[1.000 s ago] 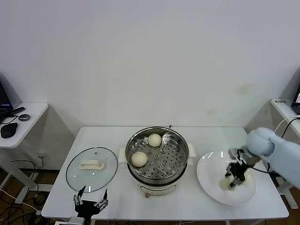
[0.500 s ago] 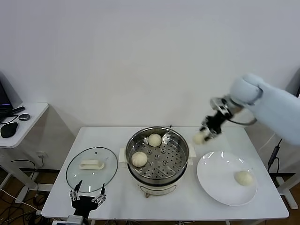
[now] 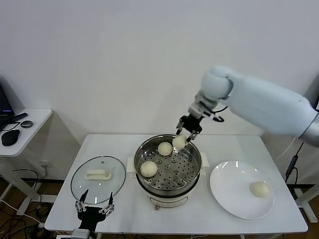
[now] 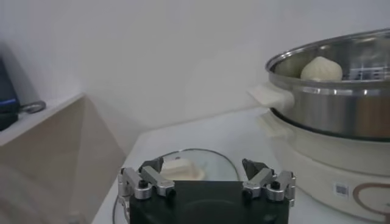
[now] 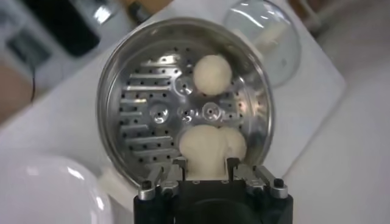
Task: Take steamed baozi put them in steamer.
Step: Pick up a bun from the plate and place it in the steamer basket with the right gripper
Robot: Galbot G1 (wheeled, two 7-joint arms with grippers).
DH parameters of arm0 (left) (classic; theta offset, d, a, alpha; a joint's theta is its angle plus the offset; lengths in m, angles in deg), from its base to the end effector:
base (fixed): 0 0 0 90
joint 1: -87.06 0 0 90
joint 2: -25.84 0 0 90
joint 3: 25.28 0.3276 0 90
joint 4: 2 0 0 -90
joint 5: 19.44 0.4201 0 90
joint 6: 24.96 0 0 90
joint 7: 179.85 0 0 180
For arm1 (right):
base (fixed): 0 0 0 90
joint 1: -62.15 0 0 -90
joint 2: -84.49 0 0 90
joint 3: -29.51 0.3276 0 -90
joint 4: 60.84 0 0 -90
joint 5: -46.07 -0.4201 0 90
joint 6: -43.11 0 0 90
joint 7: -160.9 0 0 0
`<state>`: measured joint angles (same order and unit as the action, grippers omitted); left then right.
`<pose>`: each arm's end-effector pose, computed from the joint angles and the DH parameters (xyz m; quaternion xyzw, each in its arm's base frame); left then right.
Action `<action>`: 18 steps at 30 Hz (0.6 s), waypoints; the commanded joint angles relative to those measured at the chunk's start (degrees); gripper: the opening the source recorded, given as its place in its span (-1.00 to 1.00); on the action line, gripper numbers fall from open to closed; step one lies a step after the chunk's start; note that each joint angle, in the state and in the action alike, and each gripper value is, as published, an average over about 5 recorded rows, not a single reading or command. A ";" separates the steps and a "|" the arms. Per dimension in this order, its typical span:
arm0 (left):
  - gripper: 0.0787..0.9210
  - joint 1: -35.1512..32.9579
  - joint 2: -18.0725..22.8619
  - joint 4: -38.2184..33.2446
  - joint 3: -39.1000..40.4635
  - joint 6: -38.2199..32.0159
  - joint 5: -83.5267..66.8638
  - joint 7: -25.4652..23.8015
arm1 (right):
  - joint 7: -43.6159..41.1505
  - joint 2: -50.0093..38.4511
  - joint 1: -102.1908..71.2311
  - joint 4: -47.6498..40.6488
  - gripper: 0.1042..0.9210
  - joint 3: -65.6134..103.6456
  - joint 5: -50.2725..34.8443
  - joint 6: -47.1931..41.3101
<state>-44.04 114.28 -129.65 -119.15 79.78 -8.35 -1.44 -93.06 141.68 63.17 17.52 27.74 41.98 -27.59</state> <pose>0.2038 0.0244 -0.2712 0.0173 -0.9793 -0.1232 0.1598 0.5696 0.1222 -0.0026 0.6798 -0.2560 0.6851 0.0547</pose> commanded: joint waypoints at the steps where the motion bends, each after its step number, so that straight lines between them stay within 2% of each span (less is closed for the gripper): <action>1: 0.77 0.12 -0.01 0.05 0.02 -0.14 0.14 0.01 | 6.40 4.36 -2.02 5.03 -0.22 -3.94 15.02 17.95; 8: 0.77 0.34 0.21 0.32 0.05 -0.14 0.14 -0.01 | 6.71 4.65 -4.58 8.91 -0.21 -5.84 16.15 20.92; 18: 0.77 0.92 -0.05 0.61 0.02 0.01 -0.40 -0.34 | 6.57 4.13 -6.87 13.61 -0.20 -7.34 17.62 20.12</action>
<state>-43.25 114.32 -129.19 -119.20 79.71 -8.64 -1.64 -87.64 145.23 58.14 27.25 22.17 56.00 -11.16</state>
